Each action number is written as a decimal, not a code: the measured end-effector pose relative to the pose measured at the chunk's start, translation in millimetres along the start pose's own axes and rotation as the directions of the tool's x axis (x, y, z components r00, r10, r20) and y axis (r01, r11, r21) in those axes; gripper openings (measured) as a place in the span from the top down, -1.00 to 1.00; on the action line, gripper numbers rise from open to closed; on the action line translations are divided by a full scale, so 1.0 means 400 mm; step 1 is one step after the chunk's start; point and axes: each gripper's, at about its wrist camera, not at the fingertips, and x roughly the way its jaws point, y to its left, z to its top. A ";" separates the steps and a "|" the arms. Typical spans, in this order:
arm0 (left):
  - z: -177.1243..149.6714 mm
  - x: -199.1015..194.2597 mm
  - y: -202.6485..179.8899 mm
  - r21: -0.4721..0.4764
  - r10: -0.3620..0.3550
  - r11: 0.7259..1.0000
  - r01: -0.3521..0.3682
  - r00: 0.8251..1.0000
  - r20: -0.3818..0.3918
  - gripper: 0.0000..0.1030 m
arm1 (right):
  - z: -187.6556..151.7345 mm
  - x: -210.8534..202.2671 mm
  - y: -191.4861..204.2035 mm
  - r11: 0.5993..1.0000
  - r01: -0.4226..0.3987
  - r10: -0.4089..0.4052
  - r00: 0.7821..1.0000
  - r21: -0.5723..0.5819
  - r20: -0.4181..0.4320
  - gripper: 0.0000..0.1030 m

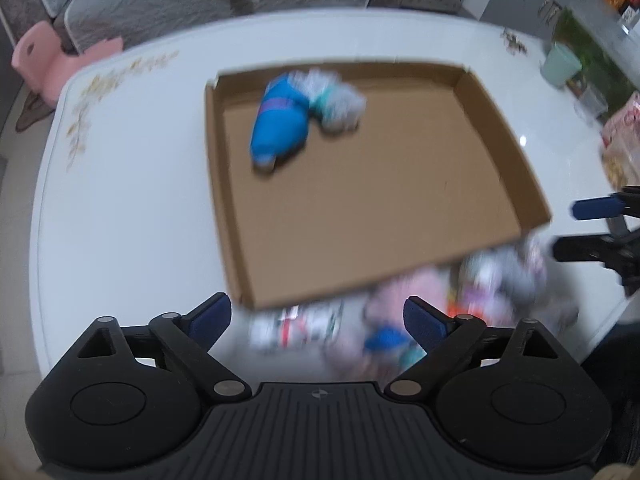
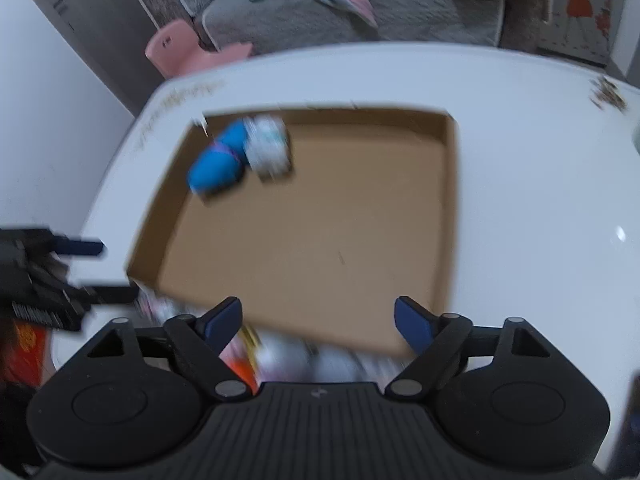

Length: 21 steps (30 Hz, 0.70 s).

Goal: Organize objects
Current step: 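Grasp the orange plastic bundle with the left tool while the right tool grasps the white rolled sock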

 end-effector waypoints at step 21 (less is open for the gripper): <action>-0.280 0.097 0.112 -0.590 -0.228 0.801 0.102 0.963 -0.143 -0.89 | -0.205 0.080 0.027 0.868 -0.076 -0.072 0.959 -0.491 -0.275 -0.43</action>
